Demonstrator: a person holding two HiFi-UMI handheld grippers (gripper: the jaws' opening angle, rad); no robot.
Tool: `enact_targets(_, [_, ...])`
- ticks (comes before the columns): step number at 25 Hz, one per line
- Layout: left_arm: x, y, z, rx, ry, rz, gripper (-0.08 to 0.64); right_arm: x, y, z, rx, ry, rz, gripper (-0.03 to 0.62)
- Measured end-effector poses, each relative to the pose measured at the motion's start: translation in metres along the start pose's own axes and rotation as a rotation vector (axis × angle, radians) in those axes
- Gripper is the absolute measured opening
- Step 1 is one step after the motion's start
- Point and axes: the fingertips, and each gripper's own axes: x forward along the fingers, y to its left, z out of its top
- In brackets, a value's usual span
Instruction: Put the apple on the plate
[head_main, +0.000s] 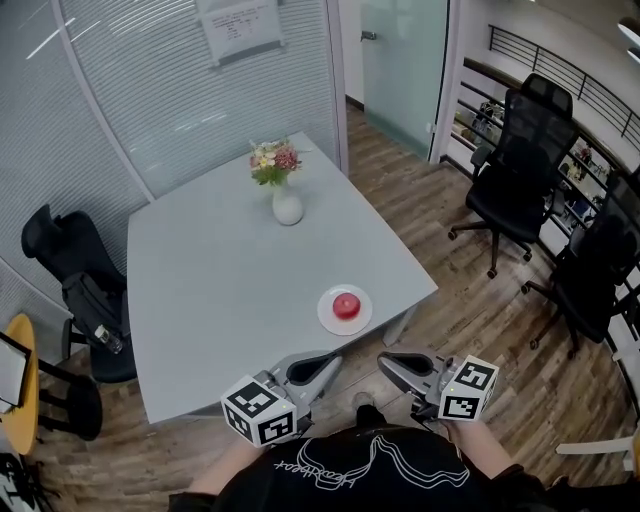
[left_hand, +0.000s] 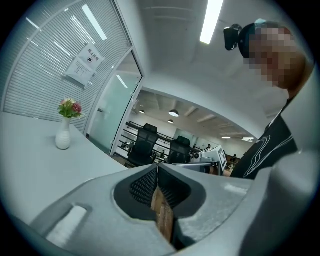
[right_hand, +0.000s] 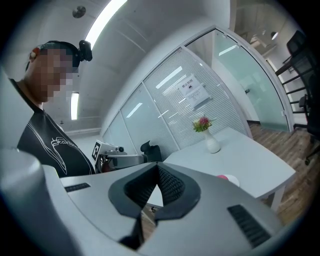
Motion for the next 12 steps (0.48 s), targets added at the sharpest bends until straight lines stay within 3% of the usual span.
enact_targets(12, [0.007, 0.016, -0.001, -0.001, 0.009, 0.038, 0.017, 0.007, -0.017, -0.002, 0.016, 0.022, 0.012, 0.009])
